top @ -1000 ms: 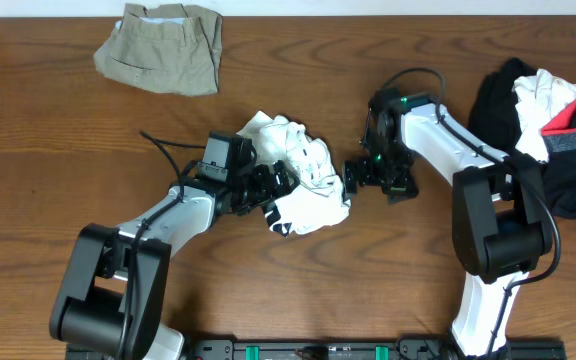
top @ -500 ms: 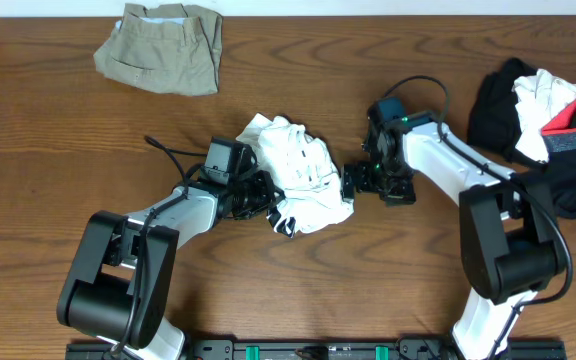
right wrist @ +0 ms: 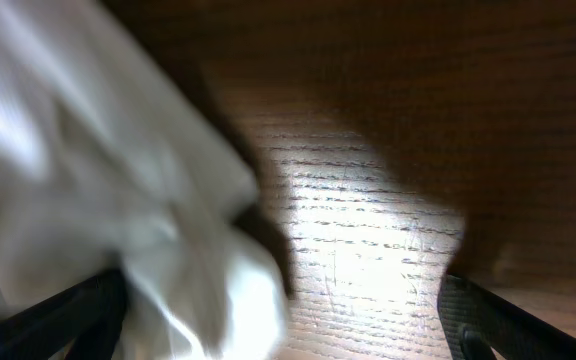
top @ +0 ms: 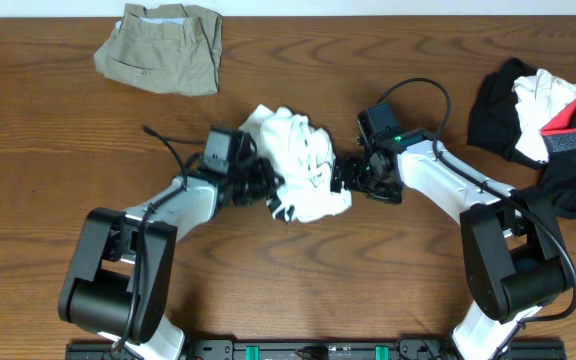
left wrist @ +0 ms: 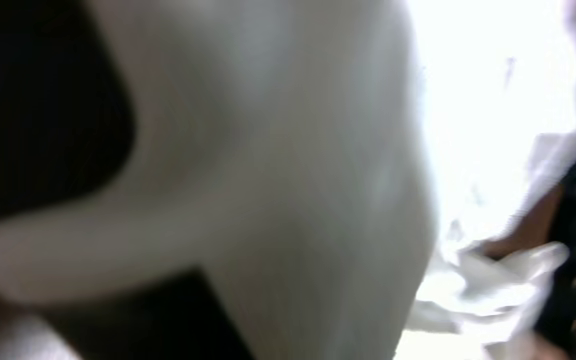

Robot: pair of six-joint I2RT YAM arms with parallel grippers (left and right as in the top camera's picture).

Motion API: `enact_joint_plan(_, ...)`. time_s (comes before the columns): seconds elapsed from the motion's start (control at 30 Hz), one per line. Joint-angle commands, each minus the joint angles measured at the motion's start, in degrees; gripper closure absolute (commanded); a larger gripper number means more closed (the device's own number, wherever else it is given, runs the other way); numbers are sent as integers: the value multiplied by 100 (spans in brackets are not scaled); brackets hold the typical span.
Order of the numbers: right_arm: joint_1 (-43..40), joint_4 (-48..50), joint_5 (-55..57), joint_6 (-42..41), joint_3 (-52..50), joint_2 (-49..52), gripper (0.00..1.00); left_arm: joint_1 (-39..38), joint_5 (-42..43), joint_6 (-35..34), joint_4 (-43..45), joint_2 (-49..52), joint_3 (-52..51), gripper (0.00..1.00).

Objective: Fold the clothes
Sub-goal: 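Carry the shirt with the left gripper onto the khaki pants at top-left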

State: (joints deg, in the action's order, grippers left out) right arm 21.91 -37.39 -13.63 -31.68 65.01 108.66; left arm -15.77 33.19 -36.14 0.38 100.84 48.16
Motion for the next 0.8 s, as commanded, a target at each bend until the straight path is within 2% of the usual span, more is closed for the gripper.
enact_joint_plan(0.0,175,81,-374,-151,-656,876,1,227,-345,111,81,-22,774,94)
enact_joint_plan(0.23,175,81,-374,-151,-658,876,1,511,-1274,361,299,-22,1799,94)
enact_joint_plan(0.63,181,59,-374,-127,-669,876,1,1335,-2592,284,1843,26,2673,94)
enact_joint_plan(0.77,201,61,-378,-129,-669,876,1,1620,-2883,247,2680,286,2752,94)
